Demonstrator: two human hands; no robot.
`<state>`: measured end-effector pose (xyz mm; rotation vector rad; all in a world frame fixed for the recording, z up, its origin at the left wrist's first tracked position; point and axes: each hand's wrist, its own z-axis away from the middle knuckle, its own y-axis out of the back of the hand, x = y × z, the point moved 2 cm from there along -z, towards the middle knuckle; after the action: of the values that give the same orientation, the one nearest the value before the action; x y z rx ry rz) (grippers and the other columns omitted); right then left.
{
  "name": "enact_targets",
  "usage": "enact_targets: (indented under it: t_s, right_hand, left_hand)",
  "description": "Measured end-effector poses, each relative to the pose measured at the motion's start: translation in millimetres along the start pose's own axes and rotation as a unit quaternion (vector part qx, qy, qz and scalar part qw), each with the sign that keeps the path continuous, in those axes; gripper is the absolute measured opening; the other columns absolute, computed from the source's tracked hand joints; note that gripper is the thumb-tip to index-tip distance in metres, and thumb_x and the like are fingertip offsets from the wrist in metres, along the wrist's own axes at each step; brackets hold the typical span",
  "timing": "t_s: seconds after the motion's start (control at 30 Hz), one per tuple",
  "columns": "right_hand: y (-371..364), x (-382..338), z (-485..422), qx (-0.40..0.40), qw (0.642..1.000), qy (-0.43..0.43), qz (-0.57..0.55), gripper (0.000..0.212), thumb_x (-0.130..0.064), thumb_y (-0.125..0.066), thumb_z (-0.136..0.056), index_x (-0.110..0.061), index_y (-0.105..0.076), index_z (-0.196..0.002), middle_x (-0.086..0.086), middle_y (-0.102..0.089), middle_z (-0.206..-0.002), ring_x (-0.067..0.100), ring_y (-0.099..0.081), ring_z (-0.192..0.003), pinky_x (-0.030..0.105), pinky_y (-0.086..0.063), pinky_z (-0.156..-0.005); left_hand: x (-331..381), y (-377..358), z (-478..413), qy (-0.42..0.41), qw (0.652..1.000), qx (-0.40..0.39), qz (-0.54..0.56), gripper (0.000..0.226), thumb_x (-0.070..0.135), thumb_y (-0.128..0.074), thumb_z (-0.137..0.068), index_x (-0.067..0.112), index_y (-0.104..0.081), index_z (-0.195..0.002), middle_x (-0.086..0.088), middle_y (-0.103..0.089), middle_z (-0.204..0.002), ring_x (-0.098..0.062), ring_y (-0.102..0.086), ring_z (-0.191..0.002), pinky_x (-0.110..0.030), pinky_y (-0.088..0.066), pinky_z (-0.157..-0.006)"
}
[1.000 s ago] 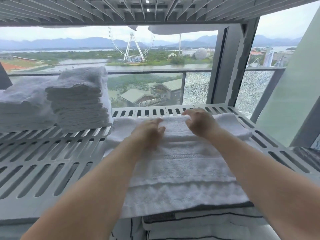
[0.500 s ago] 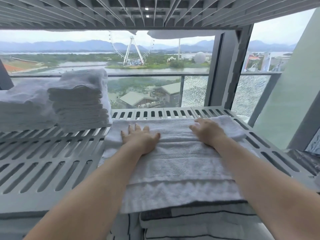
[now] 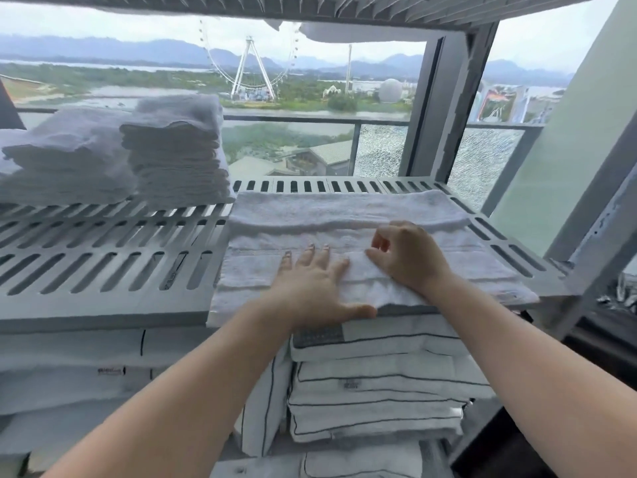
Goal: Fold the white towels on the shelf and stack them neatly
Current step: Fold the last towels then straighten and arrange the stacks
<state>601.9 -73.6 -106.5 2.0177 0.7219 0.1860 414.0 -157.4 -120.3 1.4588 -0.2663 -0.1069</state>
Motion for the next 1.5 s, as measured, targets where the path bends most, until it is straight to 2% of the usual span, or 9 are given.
enact_targets:
  t_s: [0.07,0.13,0.2,0.3,0.5,0.77,0.9,1.17,1.5]
  right_hand:
    - [6.0,-5.1,17.5,-0.008,1.0,0.006,0.001,0.017,-0.037,-0.069,-0.088,-0.024,-0.064,-0.077,-0.01,-0.059,-0.074,0.009,-0.055,-0.071,0.03,-0.052,-0.071]
    - [12.9,-5.8,35.1,-0.023,0.999,-0.002,-0.022,0.023,-0.045,-0.064,-0.09,-0.023,-0.068,-0.084,-0.008,-0.061,-0.083,0.011,-0.055,-0.082,0.03,-0.048,-0.075]
    - [20.7,-5.4,54.3,-0.063,0.997,-0.012,-0.044,0.045,-0.063,-0.053,-0.09,-0.024,-0.07,-0.103,-0.005,-0.064,-0.101,0.013,-0.055,-0.099,0.031,-0.045,-0.08]
    - [31.0,-6.8,82.7,-0.132,0.991,0.001,-0.013,0.077,-0.083,-0.043,-0.082,-0.029,-0.056,-0.135,-0.008,-0.058,-0.134,0.011,-0.05,-0.123,0.035,-0.045,-0.099]
    - [44.2,-1.3,95.7,-0.061,0.994,-0.046,-0.074,0.034,-0.027,-0.06,-0.096,-0.025,-0.067,-0.129,-0.01,-0.062,-0.137,0.011,-0.056,-0.128,0.031,-0.045,-0.106]
    - [56.2,18.9,94.6,-0.015,0.994,-0.108,0.009,0.036,-0.003,-0.053,-0.09,-0.019,-0.071,-0.117,0.004,-0.072,-0.11,0.027,-0.064,-0.105,0.037,-0.052,-0.085]
    - [58.5,31.7,91.0,0.032,0.988,-0.14,0.053,0.029,-0.005,-0.05,-0.091,-0.019,-0.073,-0.103,0.004,-0.072,-0.092,0.027,-0.065,-0.089,0.031,-0.041,-0.067]
    - [60.7,39.0,45.0,0.105,0.974,-0.193,0.062,0.036,-0.003,-0.042,-0.091,-0.017,-0.064,-0.115,0.005,-0.069,-0.098,0.028,-0.062,-0.09,0.039,-0.042,-0.082]
    - [36.6,76.4,-64.6,0.187,0.968,-0.112,0.123,0.033,0.001,-0.04,-0.087,-0.011,-0.059,-0.112,0.01,-0.065,-0.097,0.027,-0.059,-0.085,0.036,-0.039,-0.079]
  left_hand:
    - [3.0,-2.5,15.4,-0.013,0.999,0.012,-0.031,0.122,0.096,-0.043,-0.063,0.034,0.002,-0.158,-0.001,0.009,-0.166,-0.028,0.009,-0.153,-0.058,0.002,-0.121]
    - [3.4,-2.4,28.1,-0.022,0.998,0.041,-0.037,0.102,0.072,-0.055,-0.081,0.03,-0.005,-0.159,-0.002,-0.001,-0.167,-0.027,0.001,-0.153,-0.054,-0.005,-0.123]
    - [-0.2,2.7,38.2,-0.029,0.996,0.082,-0.003,0.068,0.043,-0.048,-0.095,0.031,-0.021,-0.157,0.002,-0.018,-0.165,-0.023,-0.017,-0.151,-0.048,-0.019,-0.122]
    - [-9.0,10.2,50.7,-0.024,0.99,0.13,0.046,0.046,0.029,-0.043,-0.1,0.039,-0.045,-0.145,0.014,-0.04,-0.154,-0.02,-0.045,-0.136,-0.044,-0.044,-0.103]
    - [-11.6,13.3,54.3,0.015,0.975,0.221,0.013,0.039,0.011,-0.048,-0.094,0.035,-0.07,-0.115,0.013,-0.069,-0.12,-0.02,-0.065,-0.105,-0.039,-0.056,-0.078]
    - [-12.5,16.4,50.6,0.074,0.967,0.237,-0.06,0.026,0.009,-0.049,-0.094,0.023,-0.071,-0.089,0.002,-0.065,-0.091,-0.024,-0.064,-0.085,-0.039,-0.055,-0.071]
    - [-8.8,18.2,51.2,0.089,0.963,0.247,-0.066,0.027,0.002,-0.052,-0.09,0.019,-0.072,-0.091,0.0,-0.066,-0.088,-0.027,-0.064,-0.081,-0.04,-0.054,-0.069]
    - [-18.6,42.9,24.8,0.122,0.934,0.324,-0.088,0.02,0.004,-0.05,-0.087,0.023,-0.057,-0.085,0.0,-0.062,-0.08,-0.027,-0.059,-0.067,-0.031,-0.038,-0.055]
    - [-92.9,110.2,-77.5,0.019,0.944,0.329,-0.031,0.012,0.026,-0.058,-0.096,0.023,-0.068,-0.09,-0.007,-0.07,-0.084,-0.033,-0.064,-0.081,-0.041,-0.054,-0.07]
